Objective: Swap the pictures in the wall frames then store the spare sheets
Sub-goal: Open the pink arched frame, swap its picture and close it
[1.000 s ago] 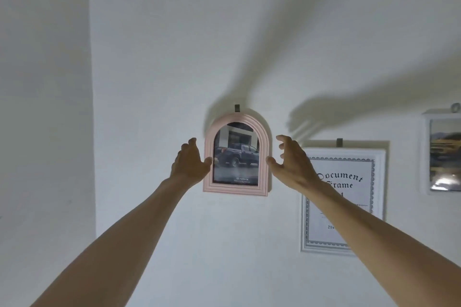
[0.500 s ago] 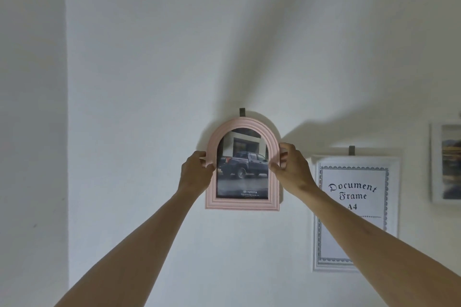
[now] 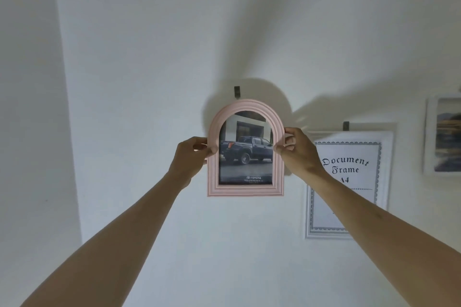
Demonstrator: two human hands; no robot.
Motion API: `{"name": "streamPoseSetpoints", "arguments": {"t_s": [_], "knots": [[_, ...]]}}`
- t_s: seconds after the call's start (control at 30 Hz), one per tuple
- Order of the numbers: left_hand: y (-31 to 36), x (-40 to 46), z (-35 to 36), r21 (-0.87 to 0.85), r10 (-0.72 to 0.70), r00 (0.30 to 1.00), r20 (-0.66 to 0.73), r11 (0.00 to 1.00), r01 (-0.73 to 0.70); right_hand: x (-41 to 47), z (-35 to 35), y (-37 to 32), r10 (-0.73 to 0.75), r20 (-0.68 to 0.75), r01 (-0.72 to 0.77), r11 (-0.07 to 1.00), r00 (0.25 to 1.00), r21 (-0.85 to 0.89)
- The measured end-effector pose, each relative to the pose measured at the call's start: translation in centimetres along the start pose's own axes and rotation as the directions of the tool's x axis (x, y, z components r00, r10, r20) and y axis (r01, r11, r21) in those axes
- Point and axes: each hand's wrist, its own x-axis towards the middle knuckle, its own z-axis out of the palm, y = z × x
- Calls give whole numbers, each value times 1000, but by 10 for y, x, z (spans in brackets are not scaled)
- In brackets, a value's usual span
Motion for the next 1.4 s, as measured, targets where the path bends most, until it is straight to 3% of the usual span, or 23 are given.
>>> {"name": "streamPoseSetpoints", "arguments": {"t_s": [0.13,0.4,0.53,0.77,1.07,1.2,1.33,1.4], "knots": [[1,-38,7,-121,-81,995,50,989,87,-26,-16,14,51,64,-54,998,997,33],[-21,-114,36,-43,-167,986,7,985,167,-87,-31,62,159,188,-153,987,969,-45],[-35,-155,56,76,-179,983,-49,980,182,-128,-35,79,167,210,-138,980,963,-147],[-70,-233,103,350,-183,980,-82,915,201,-194,-35,78,303,399,-336,942,865,14],[-110,-315,189,600,-78,997,-2,797,63,-235,-32,111,535,467,-630,774,704,64],[-132,-344,214,595,-30,992,123,802,-49,-254,-45,134,594,463,-684,729,658,36],[-153,-363,217,654,35,948,315,717,-243,-264,-66,153,636,503,-747,664,585,29],[-161,-366,209,656,-11,945,326,722,-218,-268,-77,162,625,550,-770,636,554,53]]}}
